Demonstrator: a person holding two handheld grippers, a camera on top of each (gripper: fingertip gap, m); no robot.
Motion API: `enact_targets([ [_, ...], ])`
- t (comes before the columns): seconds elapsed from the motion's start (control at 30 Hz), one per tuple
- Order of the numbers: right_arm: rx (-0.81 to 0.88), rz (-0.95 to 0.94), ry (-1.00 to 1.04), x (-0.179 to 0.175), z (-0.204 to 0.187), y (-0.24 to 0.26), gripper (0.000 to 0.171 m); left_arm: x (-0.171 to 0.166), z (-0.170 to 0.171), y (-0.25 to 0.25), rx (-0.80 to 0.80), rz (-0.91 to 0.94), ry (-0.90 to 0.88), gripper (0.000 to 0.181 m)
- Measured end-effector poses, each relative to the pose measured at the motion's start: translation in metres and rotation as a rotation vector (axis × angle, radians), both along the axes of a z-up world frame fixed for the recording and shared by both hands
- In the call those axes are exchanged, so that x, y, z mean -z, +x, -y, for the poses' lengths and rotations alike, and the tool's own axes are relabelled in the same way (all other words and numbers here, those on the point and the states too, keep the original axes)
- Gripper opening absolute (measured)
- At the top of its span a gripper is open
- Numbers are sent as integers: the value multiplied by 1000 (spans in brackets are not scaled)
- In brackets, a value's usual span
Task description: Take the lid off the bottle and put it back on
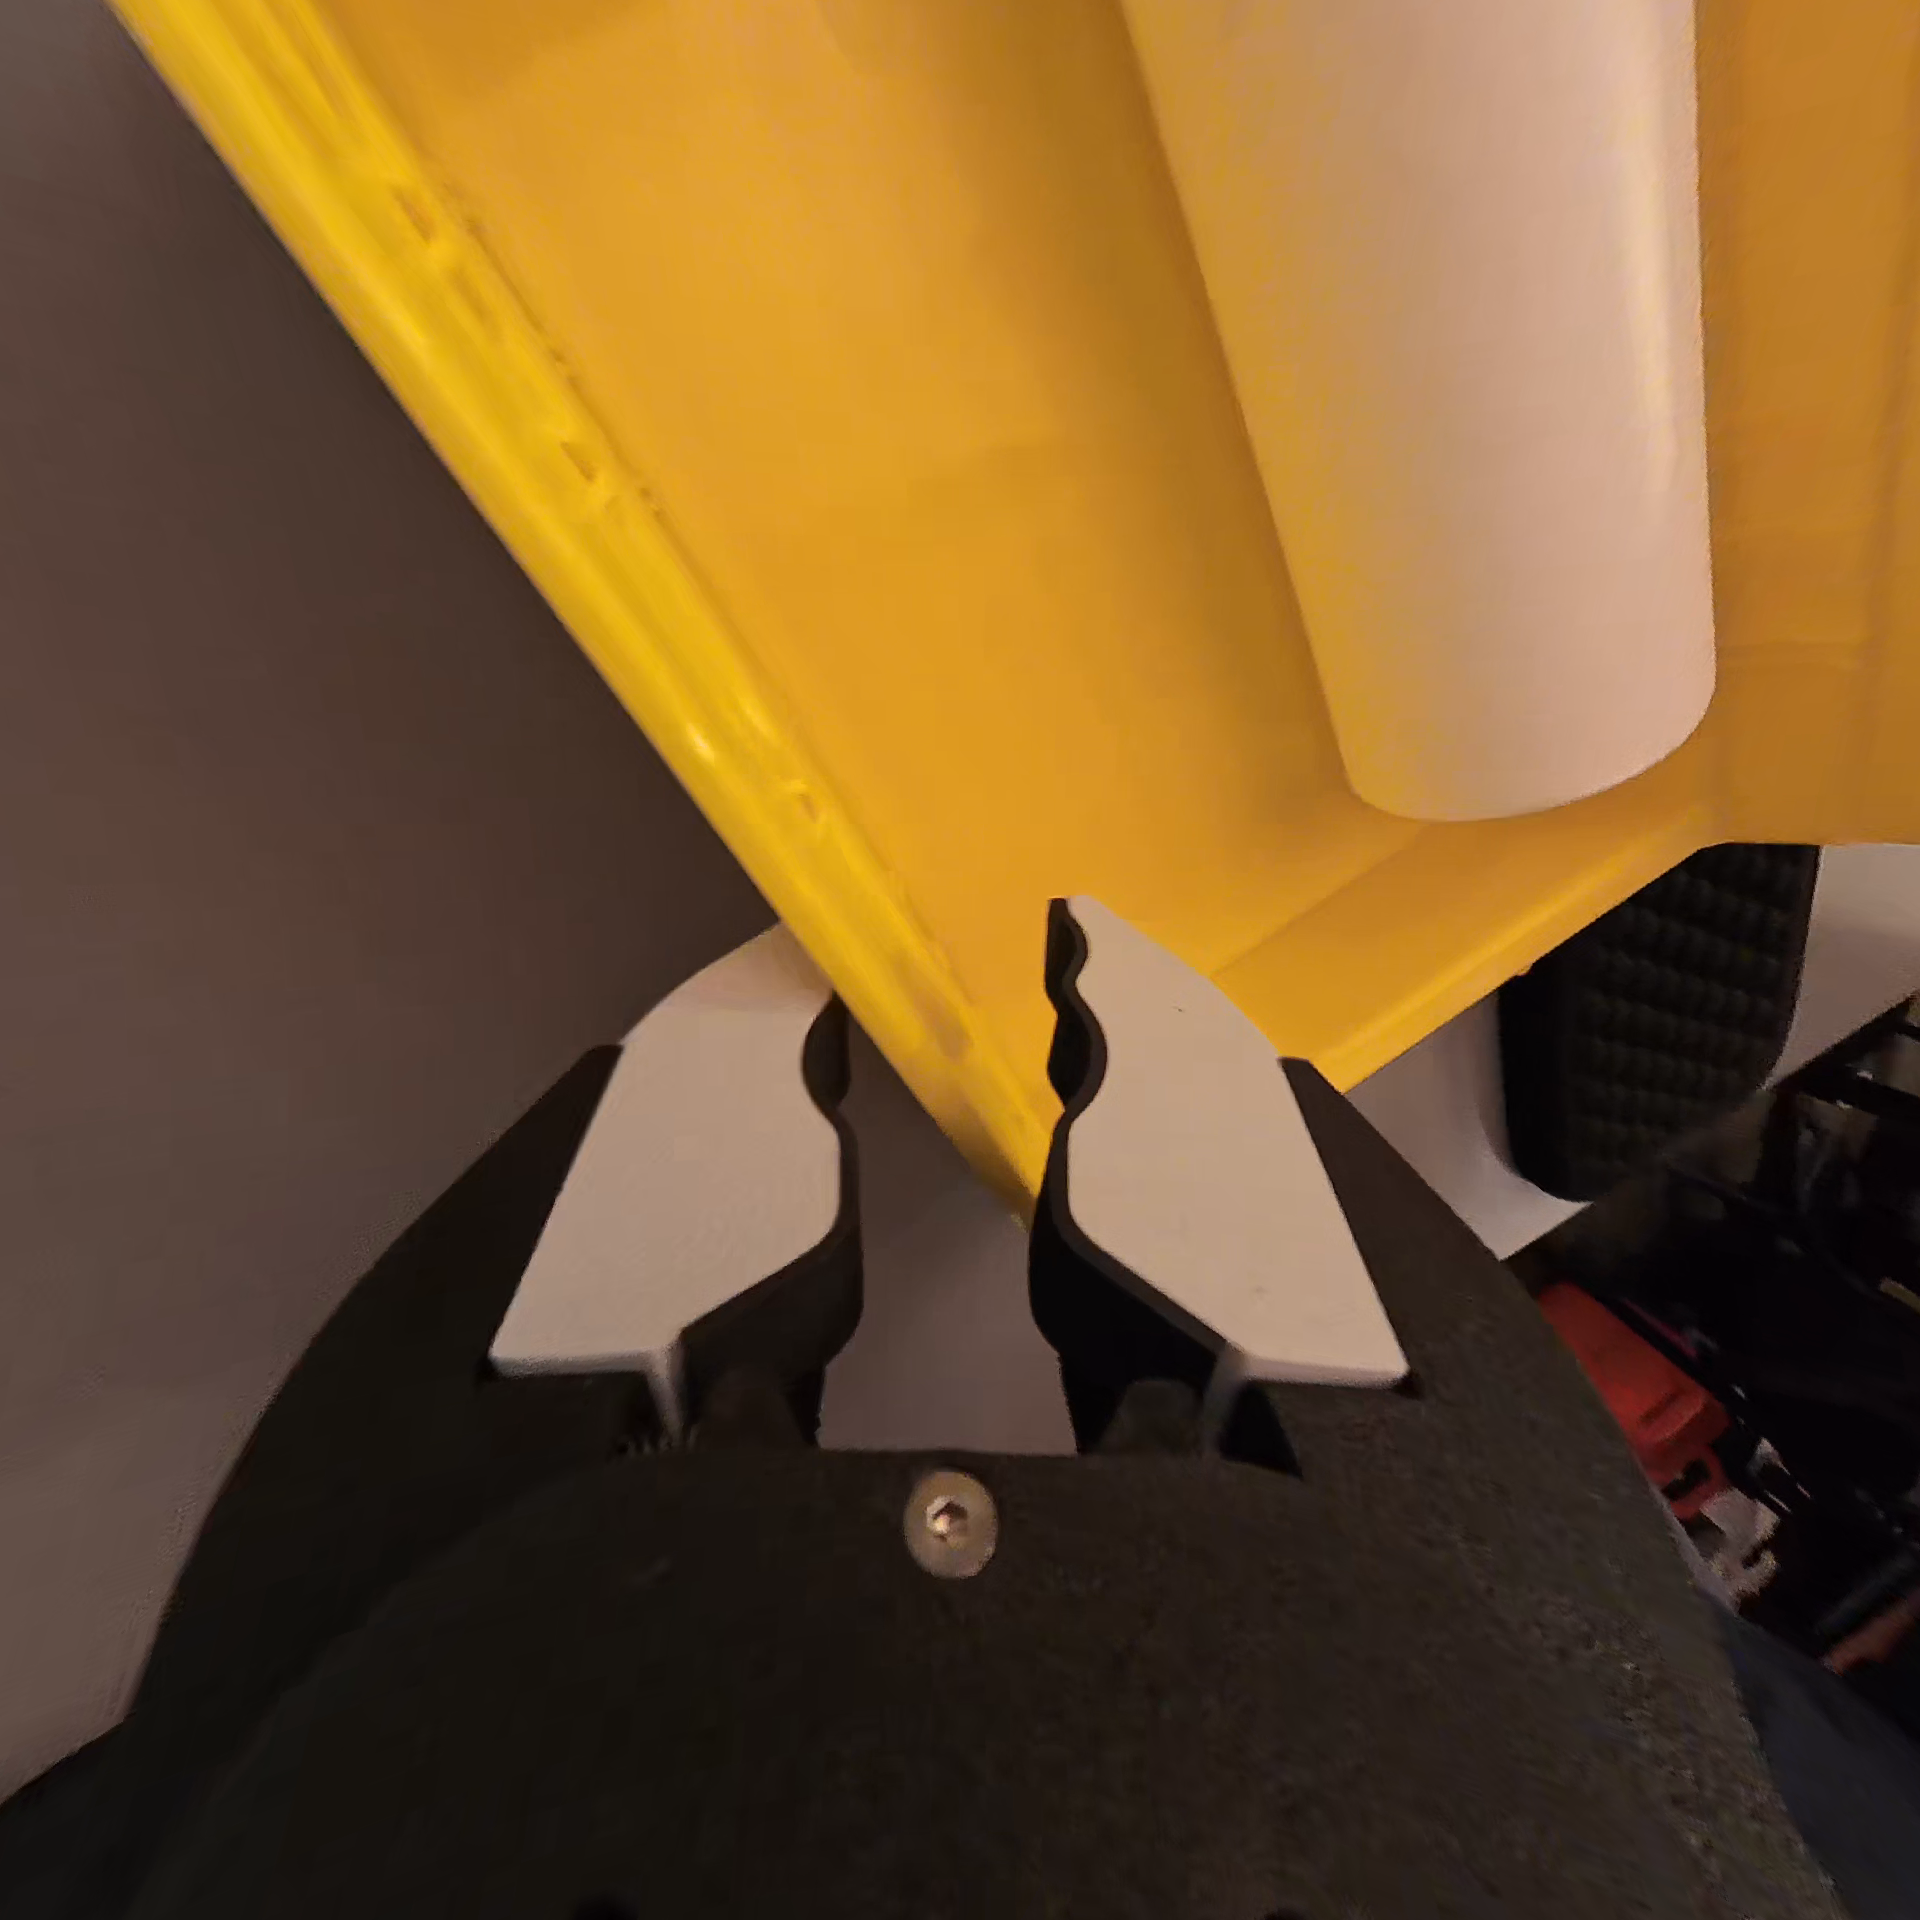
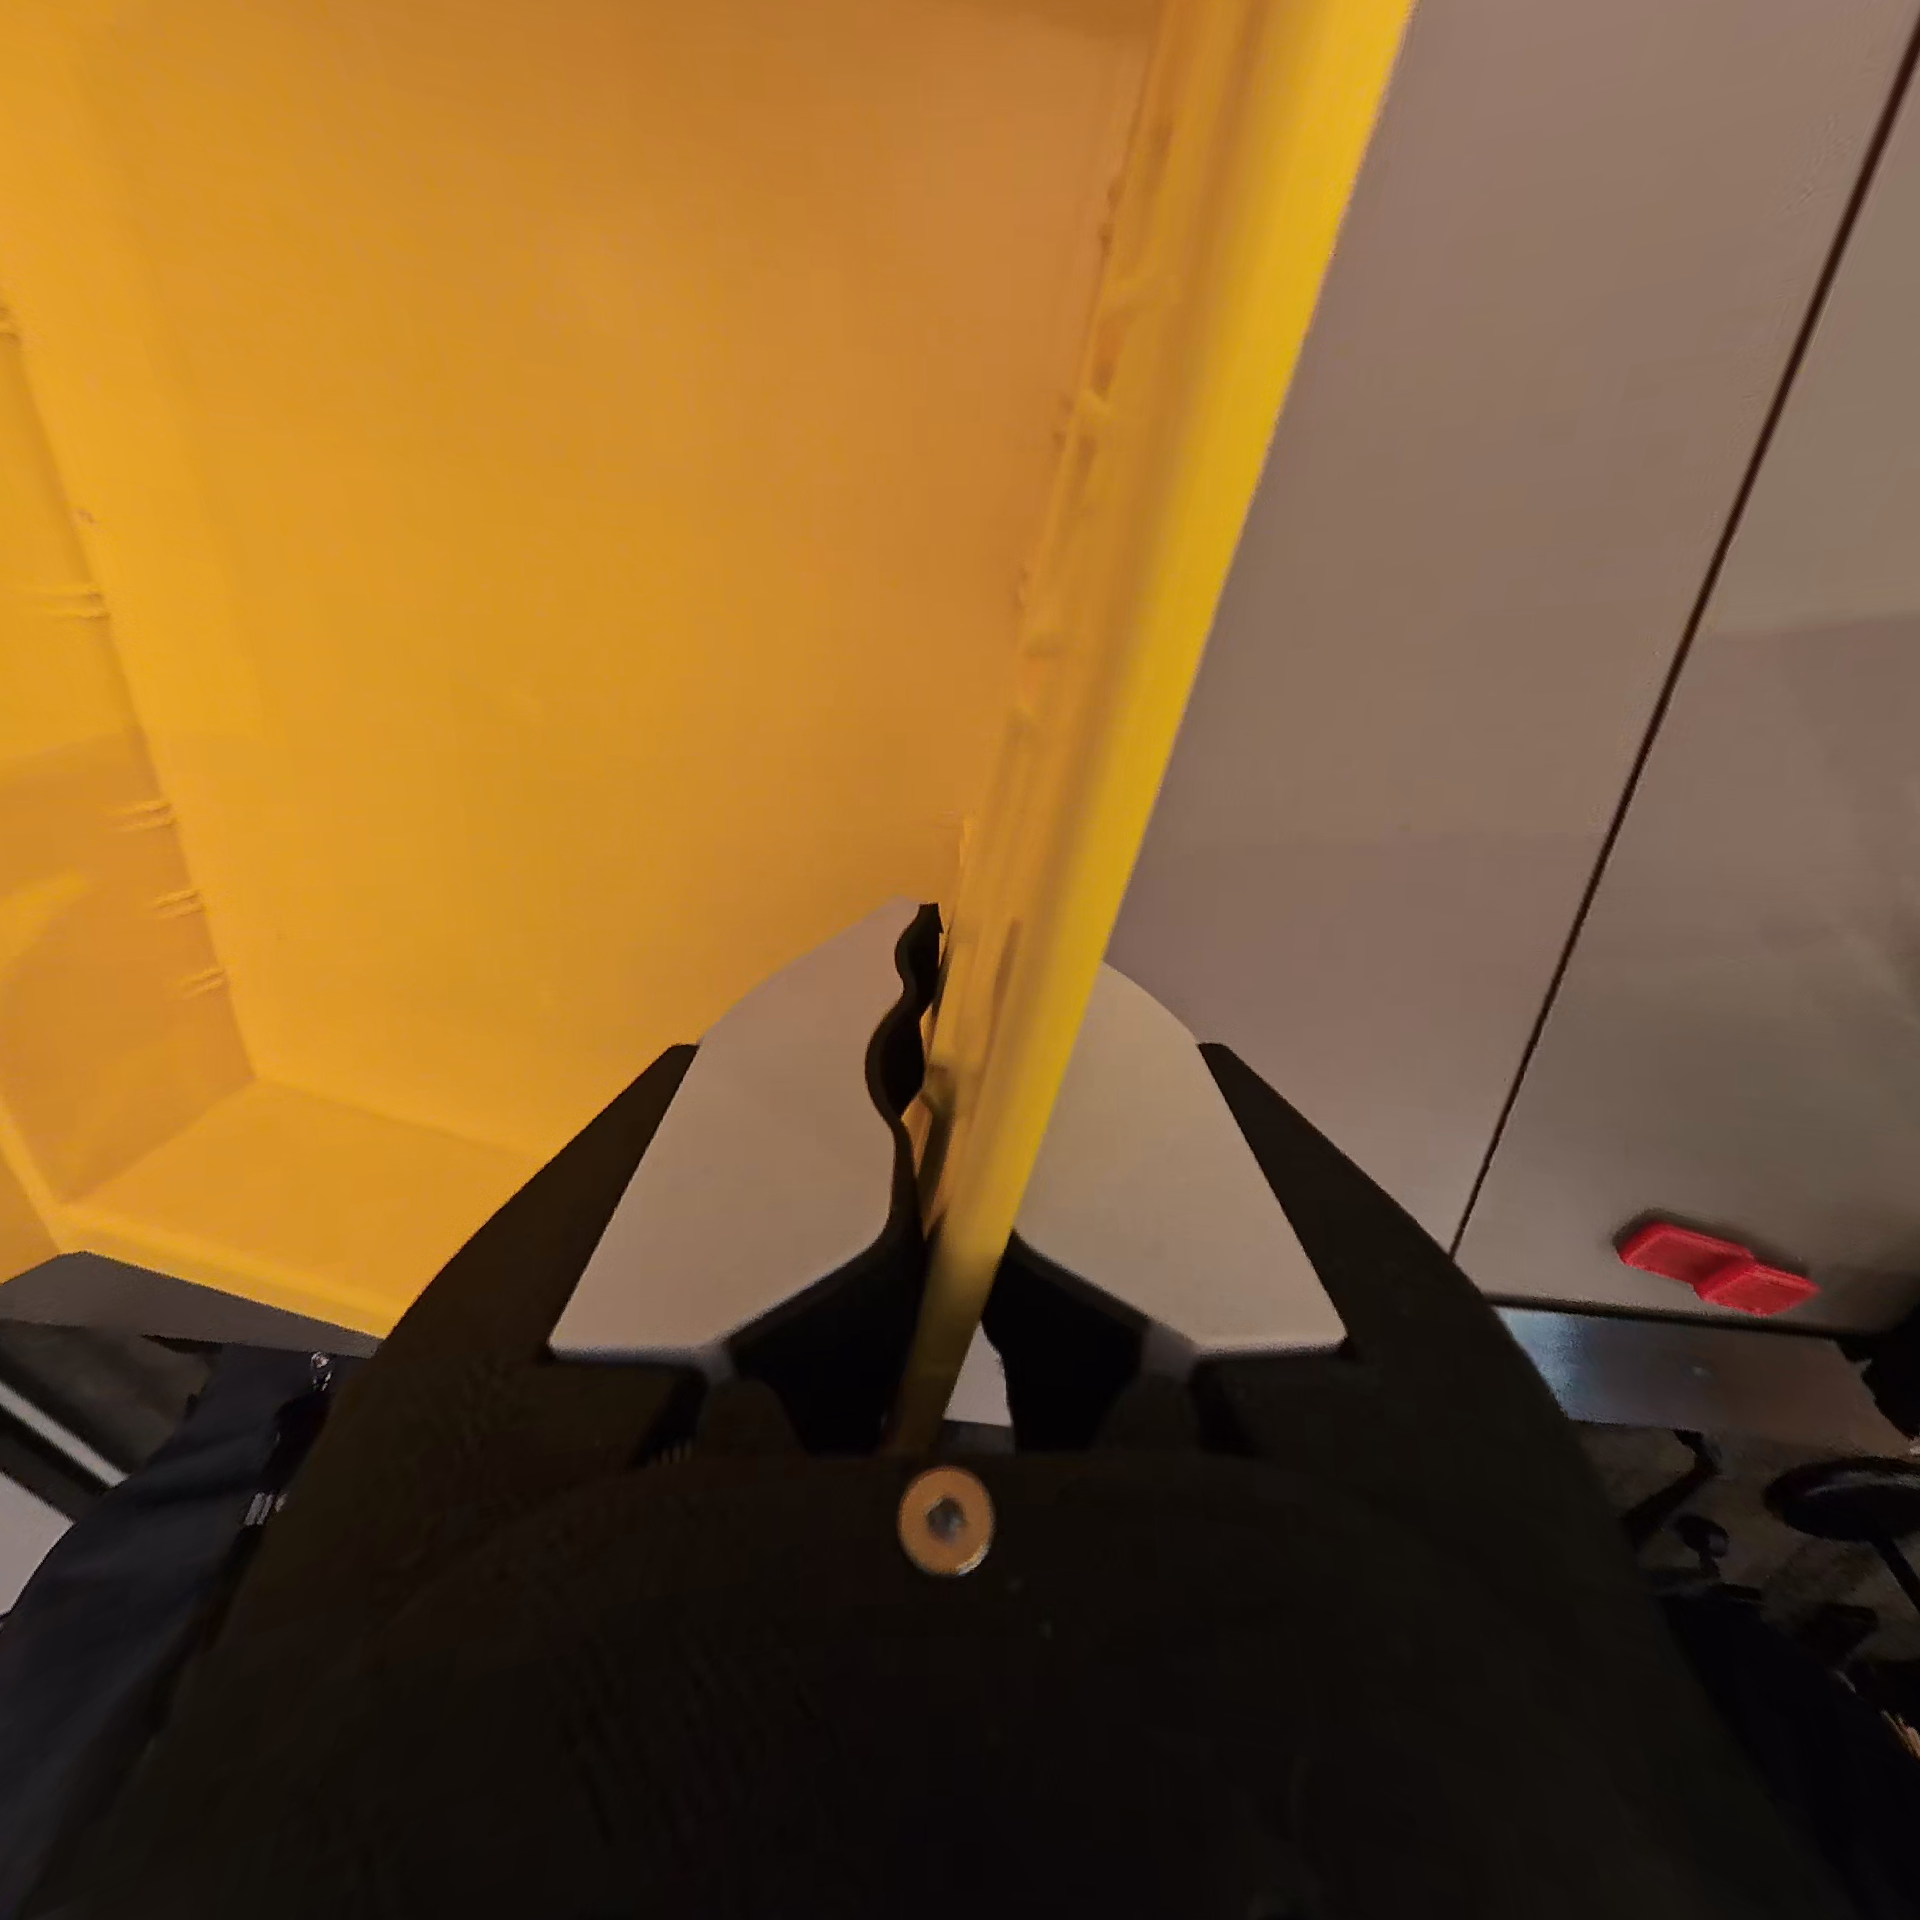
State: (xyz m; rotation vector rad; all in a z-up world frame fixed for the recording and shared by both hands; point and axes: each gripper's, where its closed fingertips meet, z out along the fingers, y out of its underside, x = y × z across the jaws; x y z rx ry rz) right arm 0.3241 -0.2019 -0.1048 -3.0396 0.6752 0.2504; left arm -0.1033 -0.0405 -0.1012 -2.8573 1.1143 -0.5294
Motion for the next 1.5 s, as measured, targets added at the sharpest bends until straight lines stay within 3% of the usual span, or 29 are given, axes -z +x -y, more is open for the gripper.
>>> enact_targets([
  [0.27,-38,9,5,11,-12,-5,5,6,-34,-29,-33,-120,75,5],
  [0.77,-77,-17,28,33,-39,-41,6,5,-78,-116,-176,-64,27,5],
  [1.5,-161,15,60,38,-95,-107,6,2,-145,-327,-467,-47,53,5],
])
